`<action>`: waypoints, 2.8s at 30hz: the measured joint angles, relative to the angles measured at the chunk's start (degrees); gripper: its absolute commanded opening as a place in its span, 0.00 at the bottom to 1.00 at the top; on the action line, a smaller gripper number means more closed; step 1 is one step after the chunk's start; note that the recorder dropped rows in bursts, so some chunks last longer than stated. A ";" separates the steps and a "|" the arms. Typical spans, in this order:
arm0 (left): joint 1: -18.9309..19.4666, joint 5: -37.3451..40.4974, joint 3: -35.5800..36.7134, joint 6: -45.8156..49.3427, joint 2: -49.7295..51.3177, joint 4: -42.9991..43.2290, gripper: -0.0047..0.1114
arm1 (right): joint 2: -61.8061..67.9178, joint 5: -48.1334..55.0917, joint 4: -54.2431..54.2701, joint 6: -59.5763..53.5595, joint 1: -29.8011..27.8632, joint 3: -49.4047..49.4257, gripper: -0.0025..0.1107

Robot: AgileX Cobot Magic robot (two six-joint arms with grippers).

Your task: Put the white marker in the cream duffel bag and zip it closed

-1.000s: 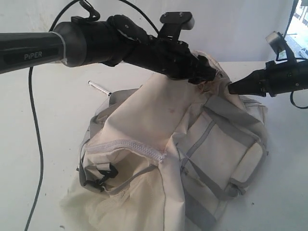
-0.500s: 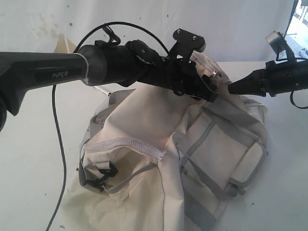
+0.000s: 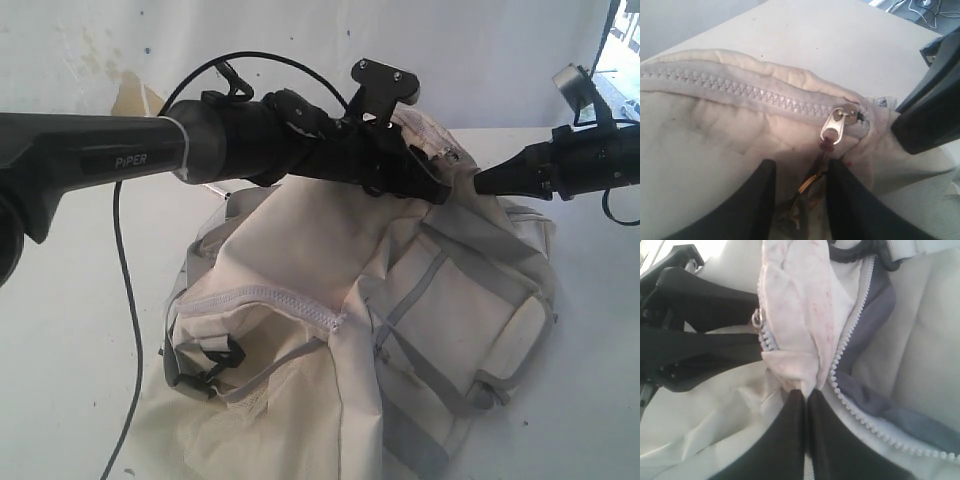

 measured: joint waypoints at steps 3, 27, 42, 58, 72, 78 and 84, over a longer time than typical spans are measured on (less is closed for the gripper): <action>0.00 0.14 0.00 0.00 0.61 -0.88 0.33 | 0.00 0.00 0.00 0.00 0.00 0.00 0.02; 0.00 4.83 -0.50 0.11 -1.71 -1.85 0.04 | 0.00 0.21 0.00 2.24 0.00 0.00 0.02; 5.20 6.86 -0.50 -5.46 -5.56 12.36 0.04 | 0.00 1.25 0.82 5.98 0.00 0.00 0.02; 18.67 13.87 -0.50 -11.45 -7.82 18.41 0.04 | 0.00 -2.07 0.47 18.45 0.44 0.00 0.02; 22.95 28.93 -0.50 -14.60 -7.91 20.43 0.04 | 0.00 -10.94 0.85 22.03 0.44 0.00 0.02; 22.95 41.08 -0.50 -18.50 -7.91 24.94 0.04 | 0.00 -14.13 3.02 22.03 0.44 0.00 0.02; 22.95 47.17 -0.59 -23.18 -7.91 26.08 0.04 | 0.00 -13.85 4.40 20.79 0.44 -0.09 0.37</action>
